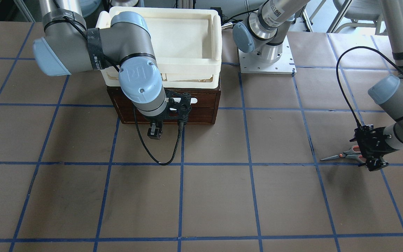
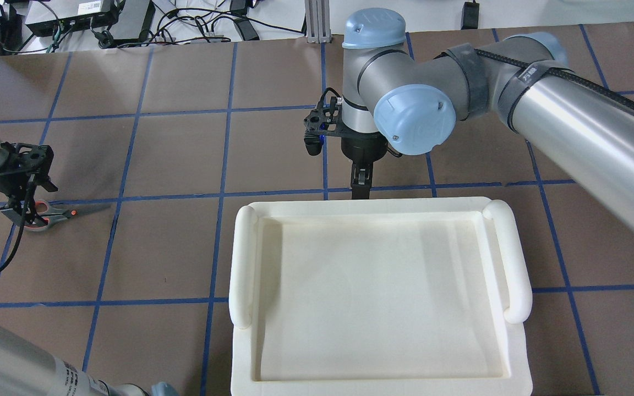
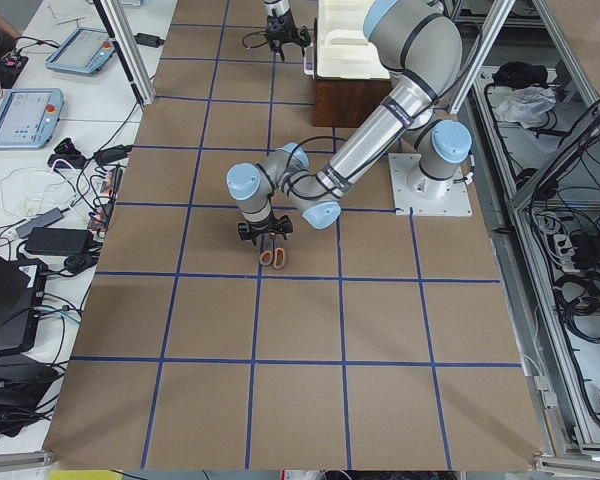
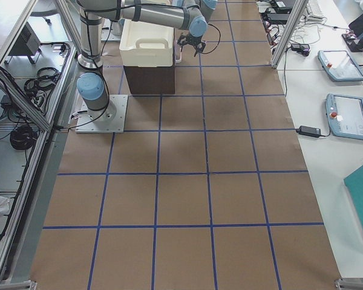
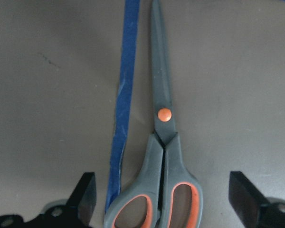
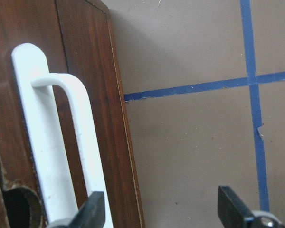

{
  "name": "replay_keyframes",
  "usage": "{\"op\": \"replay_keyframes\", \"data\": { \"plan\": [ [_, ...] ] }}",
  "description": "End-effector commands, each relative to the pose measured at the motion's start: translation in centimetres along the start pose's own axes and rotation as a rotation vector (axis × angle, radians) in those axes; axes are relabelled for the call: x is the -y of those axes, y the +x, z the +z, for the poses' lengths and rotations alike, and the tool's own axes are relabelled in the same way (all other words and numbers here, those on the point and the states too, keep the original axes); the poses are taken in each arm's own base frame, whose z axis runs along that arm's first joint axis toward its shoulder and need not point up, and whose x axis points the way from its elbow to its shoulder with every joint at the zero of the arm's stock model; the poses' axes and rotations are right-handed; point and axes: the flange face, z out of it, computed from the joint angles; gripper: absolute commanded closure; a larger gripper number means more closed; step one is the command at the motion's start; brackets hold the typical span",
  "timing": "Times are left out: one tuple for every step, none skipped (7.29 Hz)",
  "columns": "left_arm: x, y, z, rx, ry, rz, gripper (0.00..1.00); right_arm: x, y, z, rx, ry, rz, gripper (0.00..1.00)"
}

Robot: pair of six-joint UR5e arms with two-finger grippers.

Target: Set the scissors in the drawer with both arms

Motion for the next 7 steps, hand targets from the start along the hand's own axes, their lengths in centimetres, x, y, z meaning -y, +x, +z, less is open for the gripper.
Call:
{"op": "replay_keyframes", "data": {
  "plan": [
    [0.1,0.1,0.6,0.032,-0.015,-0.001,0.01,0.3,-0.3,-0.3,-0.008,0.0,-0.002,0.21],
    [0.0,0.1,0.8,0.047,0.013,0.018,0.03,0.1,-0.2,-0.7,-0.021,-0.014,-0.001,0.2],
    [0.0,0.0,1.2,0.063,0.045,0.043,0.02,0.0,-0.2,-0.6,-0.017,-0.031,0.003,0.2],
    [0.1,-0.1,1.2,0.074,0.033,0.044,0.01,0.0,-0.4,-0.6,-0.016,-0.032,0.003,0.2],
    [0.2,0.2,1.7,0.065,0.039,0.045,0.01,0.2,-0.6,-0.6,-0.016,-0.033,0.0,0.2],
    [0.4,0.6,2.2,0.072,0.033,0.044,0.01,0.6,-0.9,-0.5,-0.017,-0.037,-0.009,0.19],
    [0.4,0.6,2.4,0.074,0.03,0.044,0.01,0.6,-0.9,-0.5,-0.017,-0.037,-0.007,0.19]
  ]
}}
